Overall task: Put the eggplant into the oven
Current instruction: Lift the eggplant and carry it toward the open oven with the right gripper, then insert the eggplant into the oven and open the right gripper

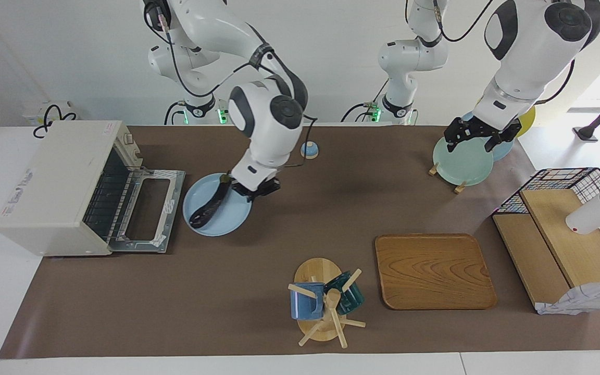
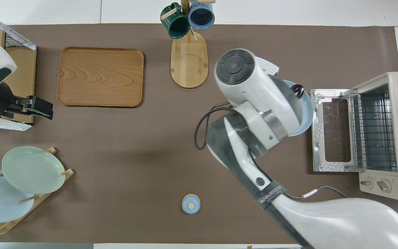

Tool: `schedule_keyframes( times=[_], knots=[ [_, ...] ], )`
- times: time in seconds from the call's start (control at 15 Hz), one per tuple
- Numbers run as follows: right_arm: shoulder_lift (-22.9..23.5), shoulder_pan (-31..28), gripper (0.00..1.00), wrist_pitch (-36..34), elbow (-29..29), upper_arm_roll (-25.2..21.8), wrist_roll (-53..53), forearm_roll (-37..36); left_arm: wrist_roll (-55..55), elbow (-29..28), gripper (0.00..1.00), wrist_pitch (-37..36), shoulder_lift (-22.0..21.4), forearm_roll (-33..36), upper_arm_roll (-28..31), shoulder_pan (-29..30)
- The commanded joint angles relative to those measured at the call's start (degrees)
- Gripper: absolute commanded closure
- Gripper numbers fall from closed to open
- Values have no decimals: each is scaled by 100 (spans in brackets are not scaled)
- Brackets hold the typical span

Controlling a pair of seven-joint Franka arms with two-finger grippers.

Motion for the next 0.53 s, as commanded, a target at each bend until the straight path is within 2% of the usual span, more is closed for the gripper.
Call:
schedule_keyframes(
  times=[0.0, 0.27, 0.47],
  knots=[
    [-729, -774, 100, 123, -998, 93, -775, -55, 102, -113, 0, 52, -129, -18, -111, 151],
    [-1195, -1425, 100, 150, -1527, 93, -1566, -55, 5, -95, 0, 60, -120, -430, -76, 151],
    [-1275, -1970, 100, 211, -1712, 102, -2165, -46, -12, -95, 0, 60, -120, -431, -67, 151]
  ],
)
